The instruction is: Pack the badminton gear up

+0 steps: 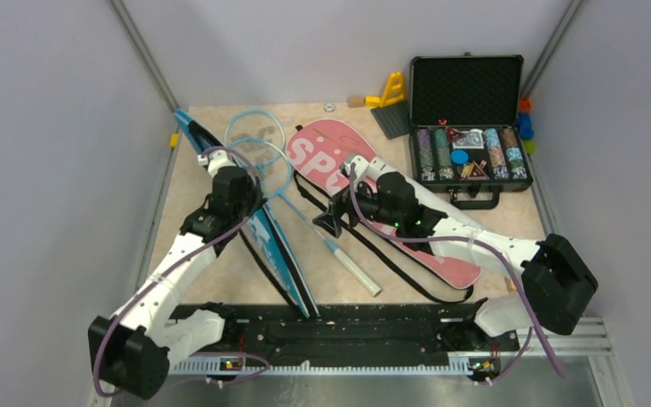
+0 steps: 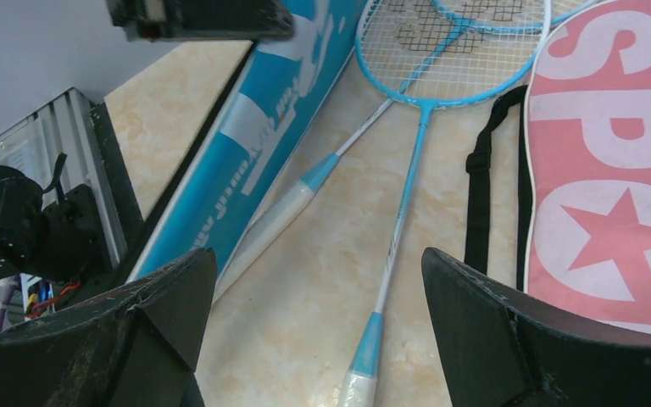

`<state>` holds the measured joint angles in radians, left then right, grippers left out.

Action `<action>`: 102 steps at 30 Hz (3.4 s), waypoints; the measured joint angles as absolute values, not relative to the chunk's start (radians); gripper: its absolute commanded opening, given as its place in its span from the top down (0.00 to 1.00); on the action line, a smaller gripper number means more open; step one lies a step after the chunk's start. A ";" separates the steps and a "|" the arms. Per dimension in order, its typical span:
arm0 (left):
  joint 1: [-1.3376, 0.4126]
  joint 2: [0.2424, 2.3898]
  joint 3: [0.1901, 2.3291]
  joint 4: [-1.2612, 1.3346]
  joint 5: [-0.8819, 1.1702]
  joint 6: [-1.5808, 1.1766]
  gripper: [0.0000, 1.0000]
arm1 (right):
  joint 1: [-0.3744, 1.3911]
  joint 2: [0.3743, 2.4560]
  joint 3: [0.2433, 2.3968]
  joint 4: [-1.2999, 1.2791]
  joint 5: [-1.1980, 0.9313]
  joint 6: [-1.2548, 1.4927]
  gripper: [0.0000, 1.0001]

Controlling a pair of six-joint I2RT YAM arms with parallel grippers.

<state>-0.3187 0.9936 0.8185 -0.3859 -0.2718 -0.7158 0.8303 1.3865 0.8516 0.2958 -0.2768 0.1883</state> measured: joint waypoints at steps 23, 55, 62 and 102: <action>-0.527 1.210 0.874 -0.328 -0.320 -0.799 1.00 | 0.907 1.634 0.899 0.378 -0.207 0.390 0.21; -0.538 0.535 0.505 -0.344 -0.168 -0.762 0.39 | 0.946 1.673 0.822 0.597 -0.289 0.710 1.00; -0.538 0.546 0.471 -0.326 -0.082 -0.801 0.41 | 0.946 1.654 0.773 0.653 -0.299 0.765 1.00; -0.548 0.488 0.475 -0.508 -0.108 -0.910 1.00 | 0.932 1.478 0.687 0.581 -0.045 0.761 1.00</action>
<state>-0.5476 0.4881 0.4751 -0.5083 -0.1081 -0.9096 0.9321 1.4784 0.6868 0.5812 -0.0448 0.7609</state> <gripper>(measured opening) 0.010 0.035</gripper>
